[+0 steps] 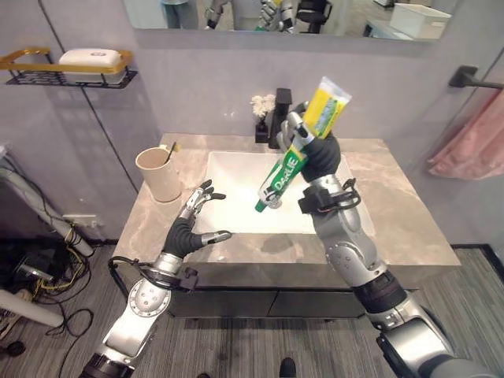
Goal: Put brush and paste in cup on sink, flatten towel.
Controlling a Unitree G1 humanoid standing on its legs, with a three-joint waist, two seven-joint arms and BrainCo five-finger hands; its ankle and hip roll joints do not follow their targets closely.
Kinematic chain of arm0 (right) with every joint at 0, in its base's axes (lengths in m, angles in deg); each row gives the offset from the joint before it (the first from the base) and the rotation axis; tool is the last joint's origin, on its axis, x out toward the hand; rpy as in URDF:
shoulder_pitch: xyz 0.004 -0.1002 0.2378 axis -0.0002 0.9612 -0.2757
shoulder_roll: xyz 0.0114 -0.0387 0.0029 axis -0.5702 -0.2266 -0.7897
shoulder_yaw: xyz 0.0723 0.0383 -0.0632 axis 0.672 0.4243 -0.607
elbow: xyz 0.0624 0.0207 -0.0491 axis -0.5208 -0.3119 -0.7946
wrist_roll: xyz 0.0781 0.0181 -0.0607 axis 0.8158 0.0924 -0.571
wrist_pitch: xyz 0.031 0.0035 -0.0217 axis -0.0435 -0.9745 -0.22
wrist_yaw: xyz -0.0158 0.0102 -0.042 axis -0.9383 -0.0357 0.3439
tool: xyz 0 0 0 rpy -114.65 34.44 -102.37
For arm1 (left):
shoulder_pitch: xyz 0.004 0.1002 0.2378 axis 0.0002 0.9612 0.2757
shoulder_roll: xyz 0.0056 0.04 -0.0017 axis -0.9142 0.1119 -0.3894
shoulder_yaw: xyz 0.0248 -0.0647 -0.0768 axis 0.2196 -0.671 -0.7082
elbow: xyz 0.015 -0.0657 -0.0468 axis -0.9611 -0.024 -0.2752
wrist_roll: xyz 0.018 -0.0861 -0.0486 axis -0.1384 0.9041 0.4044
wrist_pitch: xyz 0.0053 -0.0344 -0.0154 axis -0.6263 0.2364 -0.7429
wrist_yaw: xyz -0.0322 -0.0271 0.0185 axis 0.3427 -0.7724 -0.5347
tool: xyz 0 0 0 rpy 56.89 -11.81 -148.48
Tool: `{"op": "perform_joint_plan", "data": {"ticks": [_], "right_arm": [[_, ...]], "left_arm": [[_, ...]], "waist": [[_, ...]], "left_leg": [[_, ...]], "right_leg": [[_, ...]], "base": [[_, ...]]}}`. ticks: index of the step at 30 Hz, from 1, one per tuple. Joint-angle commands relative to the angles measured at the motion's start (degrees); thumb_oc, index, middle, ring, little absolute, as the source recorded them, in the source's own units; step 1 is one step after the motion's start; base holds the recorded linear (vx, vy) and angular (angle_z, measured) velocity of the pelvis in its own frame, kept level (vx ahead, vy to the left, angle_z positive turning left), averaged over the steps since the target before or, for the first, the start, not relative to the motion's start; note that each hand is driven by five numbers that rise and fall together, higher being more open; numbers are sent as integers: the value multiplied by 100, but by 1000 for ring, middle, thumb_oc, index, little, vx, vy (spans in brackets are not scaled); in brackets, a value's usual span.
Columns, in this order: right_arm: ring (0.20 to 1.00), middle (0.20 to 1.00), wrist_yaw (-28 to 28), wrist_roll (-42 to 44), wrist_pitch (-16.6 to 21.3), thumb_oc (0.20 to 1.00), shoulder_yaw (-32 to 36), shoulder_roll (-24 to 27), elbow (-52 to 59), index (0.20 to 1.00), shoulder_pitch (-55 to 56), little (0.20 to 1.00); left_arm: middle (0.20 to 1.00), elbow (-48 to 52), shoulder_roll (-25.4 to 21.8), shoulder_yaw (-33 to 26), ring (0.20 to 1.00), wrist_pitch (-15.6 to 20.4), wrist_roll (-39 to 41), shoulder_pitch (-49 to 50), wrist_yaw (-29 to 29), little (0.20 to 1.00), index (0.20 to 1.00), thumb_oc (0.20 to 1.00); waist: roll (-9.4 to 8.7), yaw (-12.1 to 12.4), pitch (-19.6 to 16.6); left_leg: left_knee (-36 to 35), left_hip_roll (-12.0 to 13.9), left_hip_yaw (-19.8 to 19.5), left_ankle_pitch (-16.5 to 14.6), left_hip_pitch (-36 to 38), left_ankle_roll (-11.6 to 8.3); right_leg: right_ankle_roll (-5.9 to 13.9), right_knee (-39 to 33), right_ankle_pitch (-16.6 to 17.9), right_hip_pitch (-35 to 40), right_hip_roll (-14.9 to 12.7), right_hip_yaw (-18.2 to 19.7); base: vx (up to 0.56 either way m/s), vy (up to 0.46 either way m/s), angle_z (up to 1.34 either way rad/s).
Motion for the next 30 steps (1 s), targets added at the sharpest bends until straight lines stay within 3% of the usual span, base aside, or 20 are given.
{"op": "perform_joint_plan", "data": {"ticks": [1, 3, 9, 17, 30], "right_arm": [[200, 200, 181, -254, 510, 200, 581, 51, 131, 200, -1143, 200], [200, 200, 612, -794, 457, 200, 608, 486, -501, 200, -2060, 200], [200, 200, 959, -1253, 407, 200, 520, 791, -1227, 200, -2817, 200], [200, 200, 1217, -1693, 314, 200, 277, 1029, -1925, 200, -3647, 200], [200, 200, 1469, -2069, 140, 200, 136, 1233, -2581, 200, -4172, 200]], "left_arm": [[1000, 376, -637, -101, 1000, 246, 273, -131, 224, 1000, 1000, 1000], [1000, -69, -926, -241, 1000, 159, 470, 242, 302, 1000, 1000, 1000], [1000, -609, -1040, -321, 1000, 13, 572, 497, 318, 1000, 1000, 1000], [1000, -1160, -1134, -331, 1000, -127, 827, 859, 454, 1000, 1000, 1000], [1000, -1320, -1222, -353, 1000, -289, 1131, 1141, 601, 1000, 1000, 1000]], "waist": [[-190, 156, 103], [-201, 484, 148], [-192, 809, 209], [-166, 1125, 282], [-87, 1372, 354]], "left_leg": [[69, -96, -42, -240, 292, -27], [69, -134, -321, -190, 179, -59], [69, -221, -758, -49, -92, -79], [69, -320, -1123, 71, -379, -109], [69, -481, -1375, 175, -804, -69]], "right_leg": [[400, 5, -130, 300, -386, -52], [415, 5, -157, 414, -441, -319], [437, 5, -136, 496, -547, -751], [488, 5, -143, 506, -625, -1095], [567, 5, -90, 287, -773, -1262]], "base": [[-39, 4, 20], [-68, 4, 42], [-54, 4, 57], [-20, 8, 34], [4, 22, 12]]}}
